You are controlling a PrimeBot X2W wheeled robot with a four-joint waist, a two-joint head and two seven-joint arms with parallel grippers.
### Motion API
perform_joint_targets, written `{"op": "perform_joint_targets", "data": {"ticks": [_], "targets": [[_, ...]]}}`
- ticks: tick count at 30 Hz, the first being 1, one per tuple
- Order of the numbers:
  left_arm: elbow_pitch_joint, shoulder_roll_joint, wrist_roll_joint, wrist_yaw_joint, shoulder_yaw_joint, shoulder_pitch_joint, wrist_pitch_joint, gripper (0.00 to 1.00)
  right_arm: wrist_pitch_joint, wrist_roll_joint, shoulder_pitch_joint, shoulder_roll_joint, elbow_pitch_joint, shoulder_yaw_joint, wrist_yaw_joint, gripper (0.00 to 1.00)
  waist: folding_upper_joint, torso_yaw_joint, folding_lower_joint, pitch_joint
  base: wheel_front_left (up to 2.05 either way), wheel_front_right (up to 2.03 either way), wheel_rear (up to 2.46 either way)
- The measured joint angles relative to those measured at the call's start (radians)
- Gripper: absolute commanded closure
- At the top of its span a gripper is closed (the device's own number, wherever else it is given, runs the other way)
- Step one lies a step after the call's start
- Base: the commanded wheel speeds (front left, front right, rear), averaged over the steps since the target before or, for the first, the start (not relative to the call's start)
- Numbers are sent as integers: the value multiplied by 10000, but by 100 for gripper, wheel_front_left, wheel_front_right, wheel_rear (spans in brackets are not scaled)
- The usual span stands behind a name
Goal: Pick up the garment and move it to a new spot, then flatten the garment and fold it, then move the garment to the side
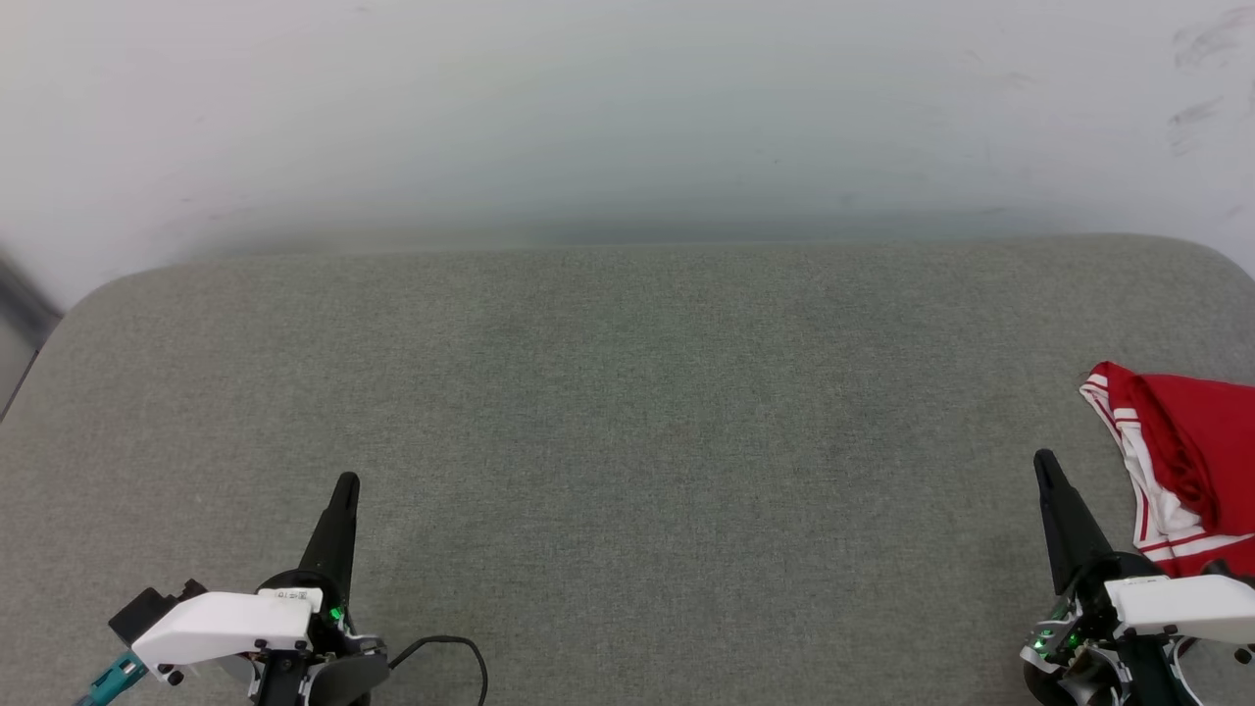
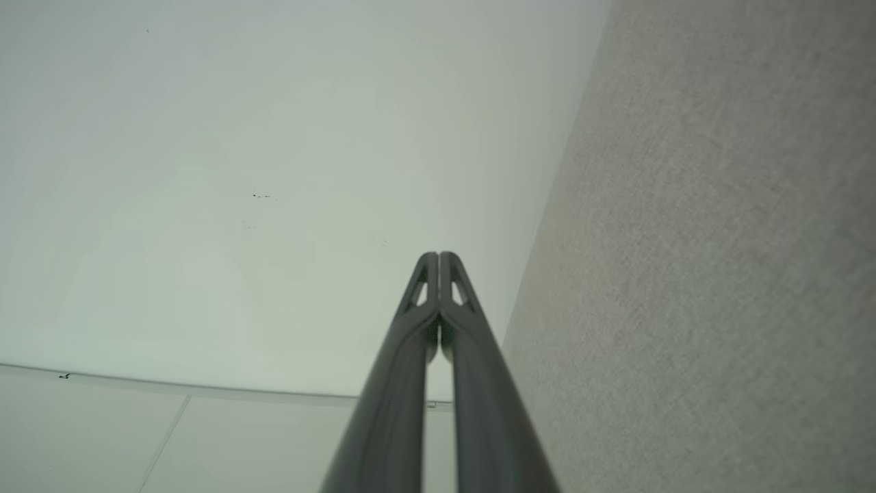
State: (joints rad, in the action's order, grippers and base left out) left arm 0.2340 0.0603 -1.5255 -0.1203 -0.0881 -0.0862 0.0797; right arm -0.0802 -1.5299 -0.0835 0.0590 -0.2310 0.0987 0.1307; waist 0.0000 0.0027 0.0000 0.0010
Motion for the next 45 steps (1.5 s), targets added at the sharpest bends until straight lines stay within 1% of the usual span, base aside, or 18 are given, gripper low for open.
{"op": "perform_joint_targets", "data": {"ticks": [14,45], "targets": [[113,-10,-974,-102,-134,-173,242,100,-261,-907,-174,-4,-140,27,0,100,0,-28,0,22,0,0,0],[119,-38,-965,-105,-173,-178,276,100,-276,-899,-195,-13,-144,69,0,100,0,-27,0,22,0,0,0]]}}
